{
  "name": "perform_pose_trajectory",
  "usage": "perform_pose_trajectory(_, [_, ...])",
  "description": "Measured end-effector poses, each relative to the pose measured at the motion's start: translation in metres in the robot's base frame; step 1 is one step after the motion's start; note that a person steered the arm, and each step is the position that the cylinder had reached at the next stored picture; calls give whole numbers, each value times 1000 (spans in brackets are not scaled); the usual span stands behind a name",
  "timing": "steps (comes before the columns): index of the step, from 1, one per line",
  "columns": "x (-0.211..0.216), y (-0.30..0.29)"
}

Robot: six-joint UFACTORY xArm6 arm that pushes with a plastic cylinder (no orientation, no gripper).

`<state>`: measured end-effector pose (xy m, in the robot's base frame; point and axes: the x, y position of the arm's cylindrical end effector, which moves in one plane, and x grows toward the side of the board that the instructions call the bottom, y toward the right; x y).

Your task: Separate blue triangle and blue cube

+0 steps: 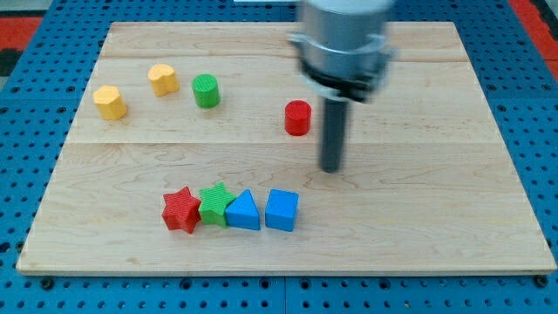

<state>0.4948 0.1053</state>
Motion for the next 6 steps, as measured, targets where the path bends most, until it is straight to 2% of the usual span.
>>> perform_pose_trajectory(1, [52, -3])
perform_pose_trajectory(2, [70, -71])
perform_pose_trajectory(4, [59, -256])
perform_pose_trajectory(5, [54, -257])
perform_pose_trajectory(6, [28, -268])
